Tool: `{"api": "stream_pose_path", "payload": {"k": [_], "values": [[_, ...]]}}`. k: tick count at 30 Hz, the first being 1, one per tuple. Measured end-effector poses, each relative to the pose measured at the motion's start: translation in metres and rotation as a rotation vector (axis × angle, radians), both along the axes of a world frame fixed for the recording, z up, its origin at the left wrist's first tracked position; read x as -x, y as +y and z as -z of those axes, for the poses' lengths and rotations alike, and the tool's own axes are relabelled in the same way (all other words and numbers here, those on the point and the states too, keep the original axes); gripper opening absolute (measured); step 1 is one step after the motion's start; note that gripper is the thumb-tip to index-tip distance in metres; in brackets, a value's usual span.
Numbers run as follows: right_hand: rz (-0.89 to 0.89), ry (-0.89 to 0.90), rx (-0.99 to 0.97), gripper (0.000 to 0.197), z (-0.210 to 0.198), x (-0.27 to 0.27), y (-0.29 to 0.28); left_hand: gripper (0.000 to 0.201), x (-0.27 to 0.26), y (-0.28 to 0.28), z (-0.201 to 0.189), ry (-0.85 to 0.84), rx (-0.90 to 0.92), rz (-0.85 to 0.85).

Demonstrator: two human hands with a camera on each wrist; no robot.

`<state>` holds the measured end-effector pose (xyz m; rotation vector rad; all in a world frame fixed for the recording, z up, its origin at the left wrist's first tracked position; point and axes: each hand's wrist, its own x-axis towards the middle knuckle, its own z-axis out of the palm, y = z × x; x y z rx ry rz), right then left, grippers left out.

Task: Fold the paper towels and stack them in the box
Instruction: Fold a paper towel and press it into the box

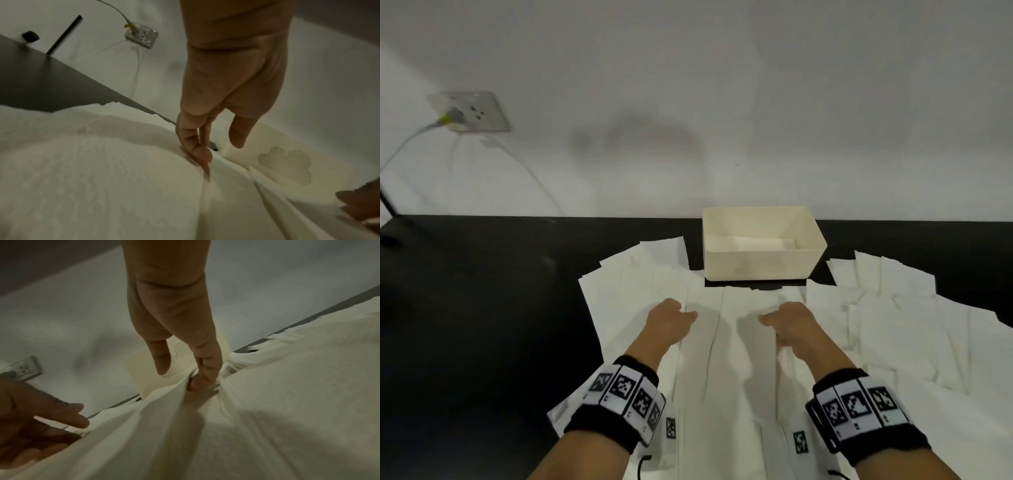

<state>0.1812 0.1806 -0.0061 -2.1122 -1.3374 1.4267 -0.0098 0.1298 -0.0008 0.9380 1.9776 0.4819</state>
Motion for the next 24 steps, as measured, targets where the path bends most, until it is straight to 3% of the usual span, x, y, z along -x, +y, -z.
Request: {"api": "stream_pose_path", "payload": {"k": [3,8,10,12,16,24], "values": [[-0.034,-0.033,-0.024,0.047,-0.001,0.008,-0.001,0.054,-0.003,0.004,0.004,0.004,0.004,-0.007],[0.006,0.036,-0.081,0.05,0.005,0.024,-0.007,0.022,-0.009,0.006,0.008,0.02,-0.028,0.007],[0.013,0.06,-0.093,0.052,0.006,0.032,-0.01,0.025,-0.013,0.006,0.007,0.019,-0.037,0.005],[0.009,0.07,-0.098,0.053,0.007,0.039,-0.013,0.043,-0.018,0.004,0.005,0.023,-0.027,-0.002],[0.007,0.087,-0.126,0.039,0.007,0.049,-0.015,0.065,-0.025,0.002,0.008,-0.02,-0.05,-0.056],[0.148,0.219,-0.151,0.053,0.006,0.054,-0.016,0.054,-0.027,0.004,0.013,-0.118,-0.13,-0.117]]}}
